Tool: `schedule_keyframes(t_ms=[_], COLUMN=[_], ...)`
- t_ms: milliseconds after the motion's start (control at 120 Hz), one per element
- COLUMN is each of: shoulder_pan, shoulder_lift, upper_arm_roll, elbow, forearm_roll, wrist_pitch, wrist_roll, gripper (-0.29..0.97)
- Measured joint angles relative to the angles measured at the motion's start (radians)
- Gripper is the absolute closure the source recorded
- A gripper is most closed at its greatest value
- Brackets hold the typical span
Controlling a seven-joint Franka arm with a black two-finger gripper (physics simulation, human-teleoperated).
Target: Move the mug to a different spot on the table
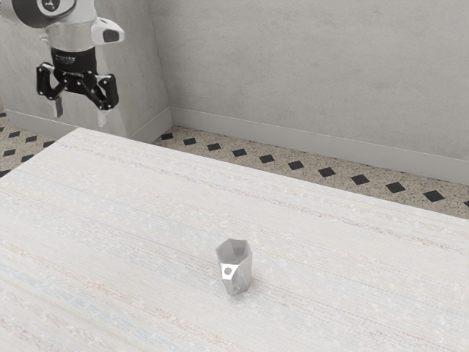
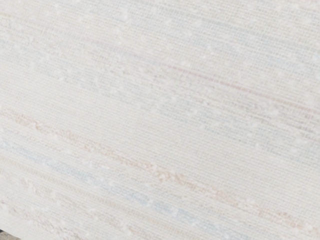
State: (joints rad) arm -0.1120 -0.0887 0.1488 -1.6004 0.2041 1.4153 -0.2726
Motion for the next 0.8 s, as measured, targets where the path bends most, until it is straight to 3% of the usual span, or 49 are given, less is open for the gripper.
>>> schedule_keyframes(t_ms=[275,408,608,800], shoulder_pan=[-0.028,-0.107,-0.126,-0.170], shoulder_lift=[-0.009,-0.050,-0.085,-0.075], upper_arm_roll=[-0.059,-0.108,-0.192,-0.267], elbow=[-0.094,-0.297,-0.563,-0.651], forearm_roll=[-0.025,-0.088,-0.151,-0.183], wrist_pitch=[0.093,0.243,0.494,0.633], wrist_roll=[-0.029,-0.090,-0.208,-0.292], gripper=[0.00,0.00,0.00,0.00])
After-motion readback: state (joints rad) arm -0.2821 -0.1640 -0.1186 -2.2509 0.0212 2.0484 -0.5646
